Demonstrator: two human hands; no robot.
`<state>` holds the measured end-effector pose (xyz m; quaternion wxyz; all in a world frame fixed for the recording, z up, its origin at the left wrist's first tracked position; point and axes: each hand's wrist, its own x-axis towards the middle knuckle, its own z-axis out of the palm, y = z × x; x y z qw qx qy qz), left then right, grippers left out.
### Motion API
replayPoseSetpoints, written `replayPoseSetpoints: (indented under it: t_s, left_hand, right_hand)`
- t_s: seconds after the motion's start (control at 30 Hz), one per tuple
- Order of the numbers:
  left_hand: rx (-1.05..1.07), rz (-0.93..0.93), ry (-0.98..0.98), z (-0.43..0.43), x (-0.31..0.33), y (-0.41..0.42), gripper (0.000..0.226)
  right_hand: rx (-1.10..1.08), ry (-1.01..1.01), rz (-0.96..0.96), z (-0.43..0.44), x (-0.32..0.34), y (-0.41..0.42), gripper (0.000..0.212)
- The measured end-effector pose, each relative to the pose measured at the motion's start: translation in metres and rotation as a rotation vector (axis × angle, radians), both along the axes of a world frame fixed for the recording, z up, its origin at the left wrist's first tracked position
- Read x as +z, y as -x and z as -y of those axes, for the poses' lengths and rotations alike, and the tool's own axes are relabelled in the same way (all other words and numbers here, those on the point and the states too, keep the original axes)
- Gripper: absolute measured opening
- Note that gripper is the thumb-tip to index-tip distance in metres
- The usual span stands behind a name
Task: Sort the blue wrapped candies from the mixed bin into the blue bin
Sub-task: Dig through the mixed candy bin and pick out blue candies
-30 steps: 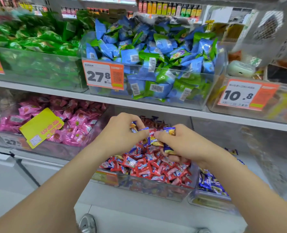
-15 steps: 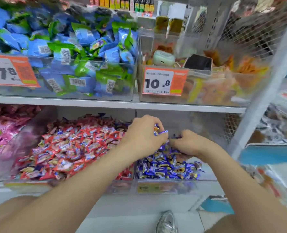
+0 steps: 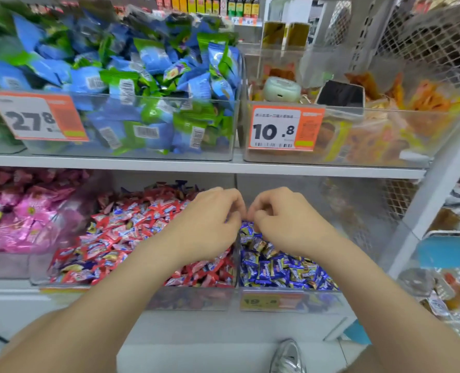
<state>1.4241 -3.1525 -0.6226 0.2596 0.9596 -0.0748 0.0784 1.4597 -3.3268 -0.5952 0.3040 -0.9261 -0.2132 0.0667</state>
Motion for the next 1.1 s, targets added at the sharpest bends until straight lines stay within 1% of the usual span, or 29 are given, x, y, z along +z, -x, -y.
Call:
replayPoseSetpoints:
  t_s: [0.07,0.13,0.2,0.3,0.37,0.47,0.53,0.6,0.63,0.73,0.77,0.83,0.9,0.97,1.0,1.1]
  left_hand:
    - [0.103,-0.014,-0.038,-0.026,0.005,0.011,0.016]
    - [0.211,-0.065,-0.064,-0.054,0.008,0.02,0.018]
    - [0.272,-0.133,-0.115,-0.083,0.005,0.026,0.021]
    - [0.331,-0.276,-0.25,-0.124,-0.008,0.028,0.038]
    - [0.408,-0.379,-0.28,-0.147,-0.013,0.026,0.044]
    - [0.504,-0.424,-0.198,-0.179,-0.021,0.015,0.047]
    - [0.519,-0.372,-0.083,-0.191,-0.028,0.004,0.044]
    - [0.509,-0.276,0.018,-0.19,-0.035,-0.008,0.03]
    - [0.483,-0.236,0.048,-0.185,-0.035,-0.016,0.028]
    - [0.42,-0.159,0.139,-0.168,-0.036,-0.042,0.038]
    - [0.423,-0.147,0.135,-0.165,-0.037,-0.053,0.04]
    - [0.455,-0.165,0.106,-0.166,-0.043,-0.072,0.044]
    - [0.491,-0.237,0.162,-0.166,-0.046,-0.084,0.045]
    - [0.429,-0.231,0.159,-0.166,-0.05,-0.092,0.043]
    - [0.407,-0.215,0.189,-0.164,-0.051,-0.095,0.041]
    - [0.344,-0.194,0.382,-0.159,-0.053,-0.099,0.031]
  right_hand:
    - [0.101,0.036,0.03,-0.026,0.004,0.015,0.028]
    - [0.177,0.064,0.034,-0.048,0.003,0.023,0.028]
    - [0.233,0.101,0.037,-0.068,-0.003,0.023,0.031]
    - [0.281,0.173,0.138,-0.098,-0.024,0.011,0.026]
    - [0.255,0.233,0.205,-0.118,-0.038,-0.002,0.026]
    - [0.118,0.27,0.219,-0.139,-0.048,-0.027,0.026]
    - [0.014,0.266,0.17,-0.149,-0.051,-0.046,0.037]
    - [-0.044,0.236,0.074,-0.162,-0.052,-0.06,0.047]
    - [-0.051,0.212,0.039,-0.168,-0.055,-0.067,0.048]
    - [-0.063,0.177,-0.045,-0.183,-0.055,-0.077,0.041]
    - [-0.052,0.16,-0.079,-0.186,-0.055,-0.078,0.039]
    - [-0.035,0.147,-0.125,-0.191,-0.057,-0.085,0.038]
    - [-0.061,0.099,-0.141,-0.194,-0.059,-0.094,0.039]
    - [-0.07,0.031,-0.17,-0.197,-0.061,-0.098,0.038]
    - [-0.056,0.002,-0.172,-0.198,-0.062,-0.098,0.039]
    - [0.013,-0.037,-0.204,-0.201,-0.061,-0.092,0.042]
